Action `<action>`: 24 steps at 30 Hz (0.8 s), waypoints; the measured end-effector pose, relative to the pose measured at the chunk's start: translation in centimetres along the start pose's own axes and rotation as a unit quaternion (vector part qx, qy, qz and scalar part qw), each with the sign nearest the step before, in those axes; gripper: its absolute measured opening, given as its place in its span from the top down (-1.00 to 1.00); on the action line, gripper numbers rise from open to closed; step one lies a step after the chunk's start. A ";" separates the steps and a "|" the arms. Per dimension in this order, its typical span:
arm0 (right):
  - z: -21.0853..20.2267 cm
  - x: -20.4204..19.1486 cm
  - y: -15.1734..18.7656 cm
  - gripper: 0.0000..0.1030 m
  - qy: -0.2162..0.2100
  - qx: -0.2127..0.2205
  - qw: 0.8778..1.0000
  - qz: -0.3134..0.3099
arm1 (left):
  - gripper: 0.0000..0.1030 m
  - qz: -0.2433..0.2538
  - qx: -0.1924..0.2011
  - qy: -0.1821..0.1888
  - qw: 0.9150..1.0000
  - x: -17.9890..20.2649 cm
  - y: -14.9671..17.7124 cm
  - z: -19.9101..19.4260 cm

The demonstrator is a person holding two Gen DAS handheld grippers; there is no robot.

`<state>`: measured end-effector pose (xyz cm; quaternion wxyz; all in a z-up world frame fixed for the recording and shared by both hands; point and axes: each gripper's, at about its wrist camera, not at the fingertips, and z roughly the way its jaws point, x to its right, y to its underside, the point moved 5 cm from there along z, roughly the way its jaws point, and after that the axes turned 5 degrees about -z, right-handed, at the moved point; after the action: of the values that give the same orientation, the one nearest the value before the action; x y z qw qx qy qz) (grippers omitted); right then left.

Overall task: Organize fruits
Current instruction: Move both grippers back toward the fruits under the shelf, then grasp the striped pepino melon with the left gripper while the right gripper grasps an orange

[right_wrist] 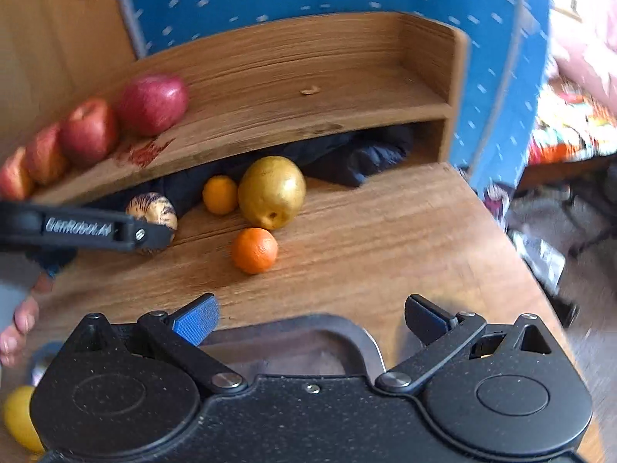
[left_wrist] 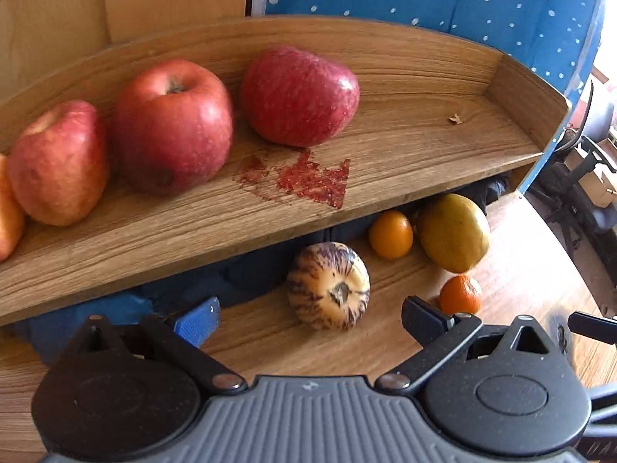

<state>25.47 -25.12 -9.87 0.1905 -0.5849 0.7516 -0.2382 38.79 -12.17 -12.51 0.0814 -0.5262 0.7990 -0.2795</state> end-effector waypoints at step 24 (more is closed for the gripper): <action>5.0 -3.3 -3.3 -0.13 -0.039 -0.019 0.996 -0.078 | -0.82 -0.032 -0.018 0.038 0.999 -0.3 -0.8 2.0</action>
<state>31.65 -23.30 -11.99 0.1894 -0.6538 0.7004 -0.2150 40.38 -12.86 -13.84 0.0326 -0.5419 0.7891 -0.2873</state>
